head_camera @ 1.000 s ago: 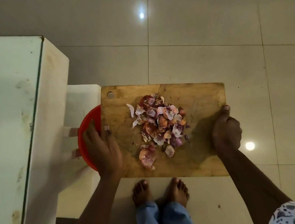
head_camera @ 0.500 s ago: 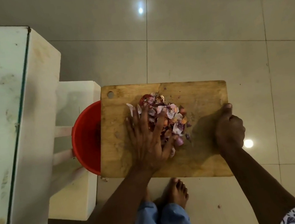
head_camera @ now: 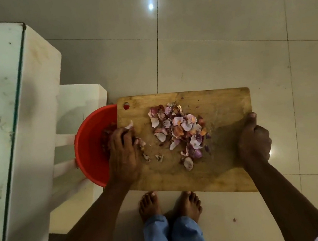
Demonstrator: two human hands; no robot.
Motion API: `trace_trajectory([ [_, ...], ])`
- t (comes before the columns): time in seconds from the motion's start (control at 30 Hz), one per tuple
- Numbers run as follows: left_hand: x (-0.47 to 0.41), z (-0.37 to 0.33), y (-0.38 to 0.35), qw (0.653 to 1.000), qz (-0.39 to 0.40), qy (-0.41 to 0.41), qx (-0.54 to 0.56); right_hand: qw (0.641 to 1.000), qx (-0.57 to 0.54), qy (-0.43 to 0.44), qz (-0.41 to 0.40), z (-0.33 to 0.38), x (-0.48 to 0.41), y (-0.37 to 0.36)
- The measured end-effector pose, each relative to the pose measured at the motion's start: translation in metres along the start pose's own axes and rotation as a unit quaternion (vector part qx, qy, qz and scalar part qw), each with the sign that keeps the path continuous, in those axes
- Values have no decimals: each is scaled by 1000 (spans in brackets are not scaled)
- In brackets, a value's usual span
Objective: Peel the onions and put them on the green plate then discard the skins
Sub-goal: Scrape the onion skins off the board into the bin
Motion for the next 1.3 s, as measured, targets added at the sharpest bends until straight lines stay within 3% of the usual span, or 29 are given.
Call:
trace_trajectory([
  [0.17,-14,16,13,990,-32,120,60,1000,-7,-6,-4,-4,2,-3],
  [0.3,-28,41,13,953,-49,261,146,1000,-11,-6,-5,-4,4,-3],
  [0.5,-42,54,17,954,-22,295,52,1000,-13,-10,-7,-4,6,-2],
  [0.63,-29,0,26,974,-57,216,41,1000,-12,-10,-1,-1,9,-1],
  [0.77,-1,-55,17,999,23,-6,48,1000,-11,-8,1,2,9,0],
  [0.9,3,-91,-2,992,54,-116,9,1000,-12,-3,2,5,9,-3],
  [1.03,-15,-89,-18,987,52,-145,-54,1000,-16,-2,5,5,9,-3],
  [1.3,-16,-51,-14,988,69,-140,-4,1000,-20,-18,8,1,10,-6],
])
Point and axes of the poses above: each hand's wrist, its own x-axis away from the middle knuckle, its own y-axis out of the back of the hand, z = x × y, the point moved 2 cm from there along -x, towards the middle knuckle, and after that the axes turned 14 degrees about y, right-handed, at the moved point
